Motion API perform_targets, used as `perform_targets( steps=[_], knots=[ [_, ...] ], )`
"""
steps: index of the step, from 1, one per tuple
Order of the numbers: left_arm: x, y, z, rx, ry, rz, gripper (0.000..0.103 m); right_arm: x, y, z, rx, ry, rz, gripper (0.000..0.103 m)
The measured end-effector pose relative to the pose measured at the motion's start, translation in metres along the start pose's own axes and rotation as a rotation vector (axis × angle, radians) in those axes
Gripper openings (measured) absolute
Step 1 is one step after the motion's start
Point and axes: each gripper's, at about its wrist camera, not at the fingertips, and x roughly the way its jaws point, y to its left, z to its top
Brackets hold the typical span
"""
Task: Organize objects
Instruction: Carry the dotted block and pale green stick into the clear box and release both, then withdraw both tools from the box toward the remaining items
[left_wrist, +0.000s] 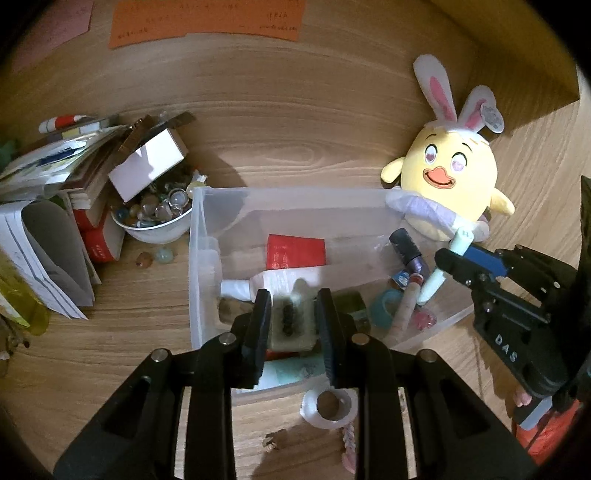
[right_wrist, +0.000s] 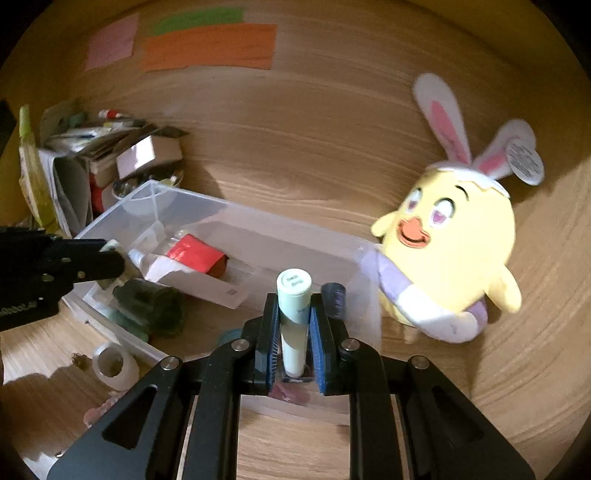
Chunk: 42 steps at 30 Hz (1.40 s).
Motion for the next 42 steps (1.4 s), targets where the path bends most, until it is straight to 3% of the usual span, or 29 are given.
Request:
perform_targets(
  steps=[3, 8, 20, 30, 35, 42],
  knots=[
    [0.0, 0.001, 0.001, -0.003, 0.0, -0.004, 0.024, 0.001, 0.006, 0.002, -0.006, 0.002, 0.045, 0.019],
    [-0.005, 0.001, 0.0, 0.002, -0.015, -0.006, 0.033, -0.003, 0.017, 0.003, -0.015, -0.019, 0.081, 0.046],
    [-0.044, -0.009, -0.006, 0.036, -0.095, 0.014, 0.061, -0.022, 0.014, -0.001, 0.025, -0.048, 0.087, 0.072],
    [-0.073, -0.017, -0.026, 0.069, -0.133, 0.031, 0.074, -0.044, 0.007, -0.015, 0.082, -0.044, 0.108, 0.075],
    [-0.07, -0.01, -0.041, 0.05, -0.095, 0.056, 0.074, -0.058, 0.009, -0.028, 0.104, -0.055, 0.108, 0.082],
    [-0.065, 0.013, -0.066, 0.014, -0.05, 0.08, 0.074, -0.055, 0.021, -0.047, 0.103, 0.003, 0.121, 0.082]
  ],
)
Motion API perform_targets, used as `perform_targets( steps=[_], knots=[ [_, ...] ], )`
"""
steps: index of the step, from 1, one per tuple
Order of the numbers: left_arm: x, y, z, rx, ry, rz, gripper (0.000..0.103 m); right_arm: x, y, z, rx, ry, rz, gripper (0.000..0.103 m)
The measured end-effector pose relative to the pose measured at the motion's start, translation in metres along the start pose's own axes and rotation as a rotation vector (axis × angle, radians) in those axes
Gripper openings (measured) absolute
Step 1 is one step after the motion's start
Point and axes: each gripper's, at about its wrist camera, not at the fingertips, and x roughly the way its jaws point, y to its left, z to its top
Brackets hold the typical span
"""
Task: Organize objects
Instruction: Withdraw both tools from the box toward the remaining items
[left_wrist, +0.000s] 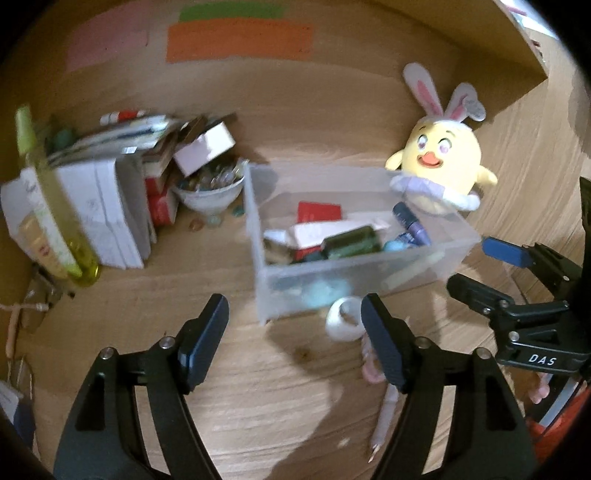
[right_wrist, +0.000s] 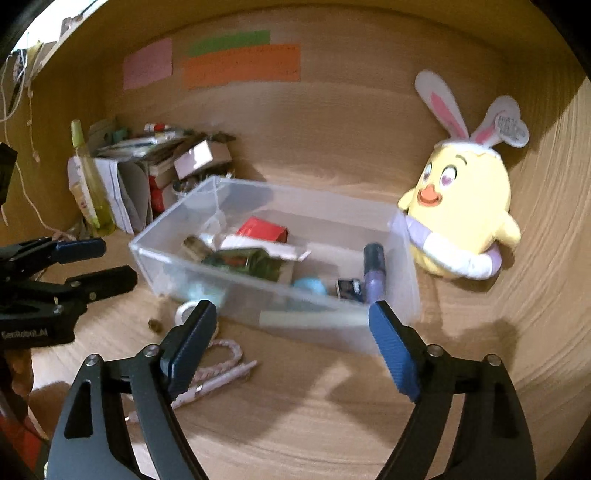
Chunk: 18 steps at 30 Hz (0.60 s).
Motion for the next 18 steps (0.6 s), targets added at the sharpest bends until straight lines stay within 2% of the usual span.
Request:
perform_targets(
  steps=[12, 18],
  knots=[
    [0.025, 0.024, -0.031, -0.024, 0.107, 0.036, 0.074, 0.026, 0.028, -0.042, 0.039, 0.178, 0.119, 0.082],
    [0.032, 0.026, -0.035, -0.042, 0.128, 0.037, 0.074, 0.036, 0.051, -0.053, 0.006, 0.221, 0.116, 0.082]
  ],
)
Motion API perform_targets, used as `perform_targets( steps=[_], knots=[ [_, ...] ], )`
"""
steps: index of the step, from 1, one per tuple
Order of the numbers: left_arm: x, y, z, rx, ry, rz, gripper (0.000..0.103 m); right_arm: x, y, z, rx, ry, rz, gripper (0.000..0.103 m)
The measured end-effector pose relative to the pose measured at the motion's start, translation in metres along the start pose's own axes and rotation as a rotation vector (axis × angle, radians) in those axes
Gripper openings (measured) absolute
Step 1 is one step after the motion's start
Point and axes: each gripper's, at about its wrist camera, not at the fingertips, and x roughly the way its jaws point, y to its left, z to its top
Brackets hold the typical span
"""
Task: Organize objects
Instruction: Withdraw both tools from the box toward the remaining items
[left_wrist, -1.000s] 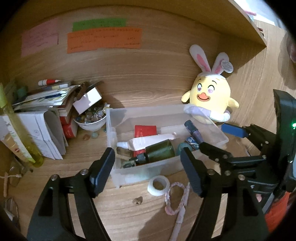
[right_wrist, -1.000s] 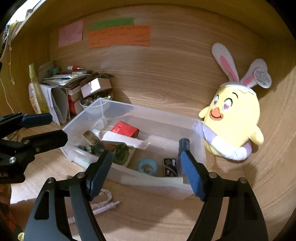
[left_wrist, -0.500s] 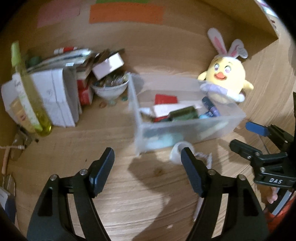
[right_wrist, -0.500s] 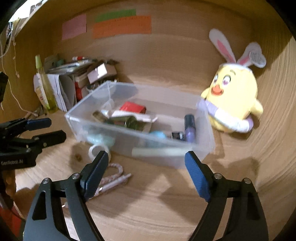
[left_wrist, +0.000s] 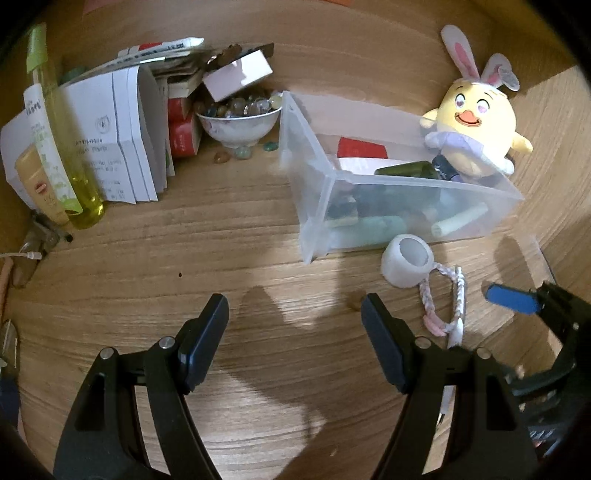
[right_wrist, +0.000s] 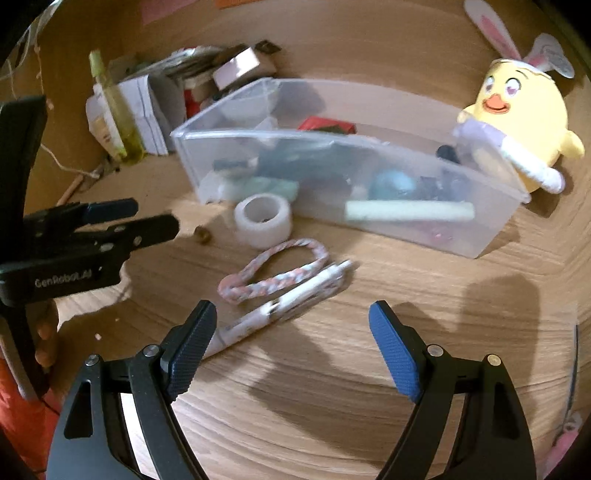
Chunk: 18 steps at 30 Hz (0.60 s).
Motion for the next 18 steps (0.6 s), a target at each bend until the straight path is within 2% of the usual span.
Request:
perform_targets(
  steps=[5, 9, 16, 18],
  knots=[
    [0.002, 0.0, 0.0, 0.005, 0.01, -0.003, 0.074, 0.002, 0.005, -0.002, -0.028, 0.0, -0.018, 0.082],
    [0.003, -0.004, 0.002, 0.011, 0.012, -0.021, 0.074, 0.001, -0.01, -0.005, 0.01, 0.022, 0.026, 0.082],
    [0.012, -0.023, 0.002, 0.061, 0.042, -0.042, 0.074, -0.013, -0.034, -0.02, 0.032, 0.022, 0.006, 0.081],
    [0.015, -0.028, 0.002, 0.075, 0.053, -0.039, 0.07, -0.017, -0.041, -0.024, 0.044, 0.015, 0.003, 0.081]
  ],
)
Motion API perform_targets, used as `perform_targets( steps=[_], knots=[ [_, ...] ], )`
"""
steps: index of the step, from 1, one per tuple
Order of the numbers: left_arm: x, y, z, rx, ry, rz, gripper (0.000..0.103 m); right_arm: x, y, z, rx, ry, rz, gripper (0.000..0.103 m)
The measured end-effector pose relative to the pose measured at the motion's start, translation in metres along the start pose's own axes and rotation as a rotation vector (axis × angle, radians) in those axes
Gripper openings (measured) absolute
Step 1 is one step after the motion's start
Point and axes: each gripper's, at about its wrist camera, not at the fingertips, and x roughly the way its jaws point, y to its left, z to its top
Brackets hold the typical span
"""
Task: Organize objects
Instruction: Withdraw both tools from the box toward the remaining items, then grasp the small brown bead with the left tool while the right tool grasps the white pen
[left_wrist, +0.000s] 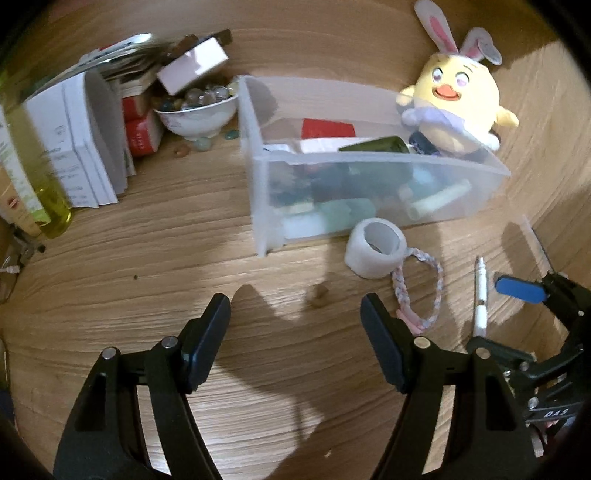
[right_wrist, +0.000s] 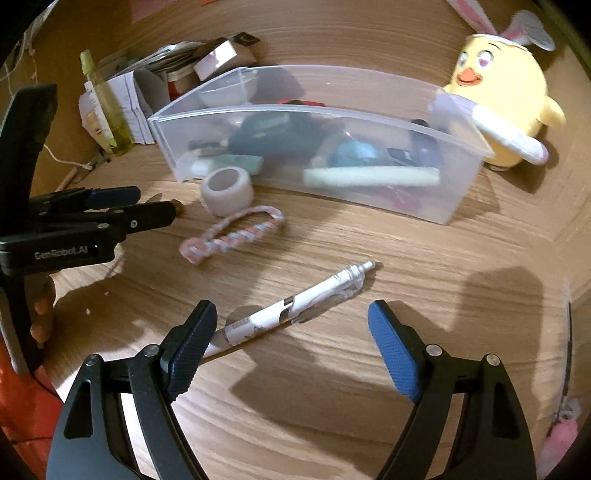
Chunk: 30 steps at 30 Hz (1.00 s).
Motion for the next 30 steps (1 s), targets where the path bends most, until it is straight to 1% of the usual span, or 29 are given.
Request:
perform_targets(
  steps=[2, 3, 5, 7, 8, 9, 12, 14, 18, 19, 23, 26, 30],
  knots=[
    [0.002, -0.002, 0.0, 0.002, 0.008, -0.001, 0.062, -0.003, -0.004, -0.001, 0.006, -0.009, 0.001, 0.071],
    [0.004, -0.004, 0.001, 0.003, 0.013, -0.003, 0.062, -0.004, -0.006, -0.002, 0.009, -0.012, 0.002, 0.068],
    [0.004, -0.005, 0.001, 0.005, 0.01, -0.001, 0.057, -0.007, -0.01, -0.003, 0.013, -0.015, 0.011, 0.057],
    [0.004, -0.005, 0.001, 0.006, 0.009, 0.0, 0.056, -0.008, -0.014, -0.003, 0.016, -0.015, 0.021, 0.05],
    [0.004, -0.006, 0.001, 0.005, 0.007, 0.001, 0.052, -0.01, -0.016, -0.004, 0.018, -0.015, 0.033, 0.046],
    [0.004, -0.006, 0.002, 0.005, 0.006, -0.001, 0.05, -0.011, -0.018, -0.004, 0.019, -0.015, 0.039, 0.043],
    [0.005, -0.006, 0.003, -0.001, 0.002, -0.017, 0.04, -0.012, -0.022, -0.005, 0.022, -0.012, 0.054, 0.035],
    [0.005, -0.007, 0.003, 0.0, 0.0, -0.025, 0.029, -0.013, -0.022, -0.003, 0.011, -0.01, 0.05, 0.025],
    [0.004, -0.008, 0.003, -0.002, -0.003, -0.027, 0.018, -0.018, -0.021, -0.005, -0.027, -0.002, 0.029, 0.02],
    [0.004, -0.008, 0.003, -0.003, -0.003, -0.03, 0.013, -0.019, -0.021, -0.007, -0.039, 0.0, 0.023, 0.019],
    [0.002, -0.009, 0.001, 0.002, -0.013, -0.031, 0.013, -0.027, -0.026, -0.014, -0.065, 0.008, -0.02, 0.014],
    [-0.001, -0.012, -0.001, 0.011, -0.026, -0.023, 0.013, -0.03, -0.033, -0.017, -0.059, 0.016, -0.054, 0.014],
    [-0.008, -0.015, -0.004, 0.008, -0.038, -0.035, 0.013, -0.03, -0.042, -0.016, -0.025, 0.021, -0.079, 0.014]
  ],
)
